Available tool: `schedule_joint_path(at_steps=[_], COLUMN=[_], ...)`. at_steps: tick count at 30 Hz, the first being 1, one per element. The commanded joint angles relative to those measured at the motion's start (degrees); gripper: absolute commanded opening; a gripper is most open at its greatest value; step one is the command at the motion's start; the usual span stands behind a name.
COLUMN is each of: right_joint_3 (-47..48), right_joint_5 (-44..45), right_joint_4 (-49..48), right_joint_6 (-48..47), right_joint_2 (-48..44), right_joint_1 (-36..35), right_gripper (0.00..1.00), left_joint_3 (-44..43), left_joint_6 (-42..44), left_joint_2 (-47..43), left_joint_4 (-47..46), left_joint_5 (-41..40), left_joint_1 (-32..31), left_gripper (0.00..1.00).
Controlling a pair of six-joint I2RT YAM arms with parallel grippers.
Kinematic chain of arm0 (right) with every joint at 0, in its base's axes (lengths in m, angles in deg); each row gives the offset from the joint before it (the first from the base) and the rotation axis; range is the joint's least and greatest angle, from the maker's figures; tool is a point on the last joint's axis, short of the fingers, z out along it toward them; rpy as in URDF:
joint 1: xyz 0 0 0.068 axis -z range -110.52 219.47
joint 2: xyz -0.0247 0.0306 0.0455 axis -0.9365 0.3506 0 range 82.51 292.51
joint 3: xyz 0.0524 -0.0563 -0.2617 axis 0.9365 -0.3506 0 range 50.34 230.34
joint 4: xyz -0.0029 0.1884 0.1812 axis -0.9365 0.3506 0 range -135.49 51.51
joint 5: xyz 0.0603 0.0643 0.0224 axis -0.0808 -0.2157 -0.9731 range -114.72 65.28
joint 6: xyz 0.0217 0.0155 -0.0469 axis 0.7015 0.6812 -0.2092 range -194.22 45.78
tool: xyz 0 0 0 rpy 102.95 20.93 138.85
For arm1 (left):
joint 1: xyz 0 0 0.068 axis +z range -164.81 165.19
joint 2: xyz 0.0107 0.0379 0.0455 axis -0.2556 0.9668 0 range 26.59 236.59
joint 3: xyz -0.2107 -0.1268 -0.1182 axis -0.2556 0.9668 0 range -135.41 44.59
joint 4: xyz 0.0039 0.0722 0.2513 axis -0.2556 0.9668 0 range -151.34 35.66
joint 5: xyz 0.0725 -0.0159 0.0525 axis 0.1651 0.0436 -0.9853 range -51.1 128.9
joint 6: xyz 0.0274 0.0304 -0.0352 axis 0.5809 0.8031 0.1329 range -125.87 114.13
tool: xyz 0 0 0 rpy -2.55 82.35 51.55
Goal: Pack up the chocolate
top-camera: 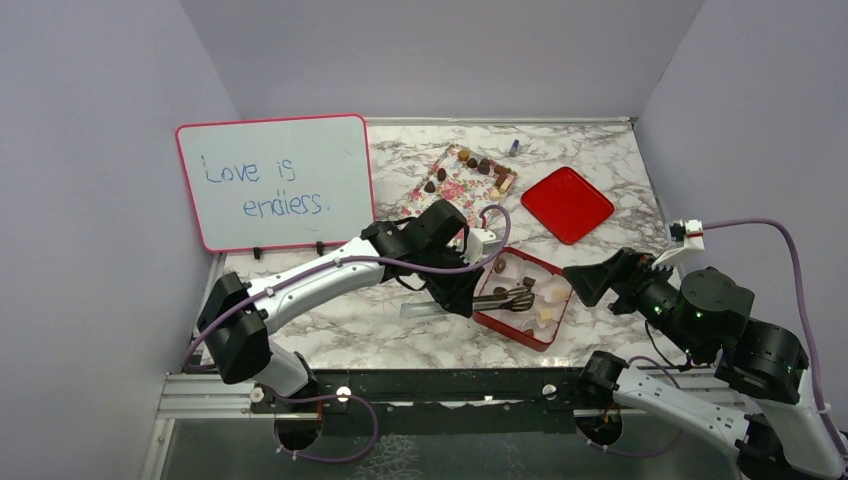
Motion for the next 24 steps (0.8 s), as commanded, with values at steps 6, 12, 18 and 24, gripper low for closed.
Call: schedule_joint_path(at_steps=[6,12,18,24], right_joint_3=[-1.5,-0.4,-1.1,-1.9], right_joint_5=[-1.3,-1.2,-0.8,-0.9], right_joint_4=[-1.4,-1.3,-1.4,-1.5], right_joint_6=[1.6,1.1,0.9,0.9], right_joint_2=[-1.8,-1.3,-1.5,-1.6], right_joint_1=[-0.4,-0.5,-0.5,-0.4], right_gripper=[0.94,0.94,0.94,0.94], left_joint_3=[0.8,-0.4,-0.1,-0.4], left_joint_6=[0.8,0.5,0.8,0.9], left_joint_2=[1.9,3.7,4.3,4.7], left_joint_4=[-2.1,-2.5,-2.6,-2.7], left_joint_5=[2.8,2.3,1.2,1.1], left_joint_1=[-1.1,-2.3,-2.6,-2.8], left_gripper=[0.12,0.12,0.13,0.16])
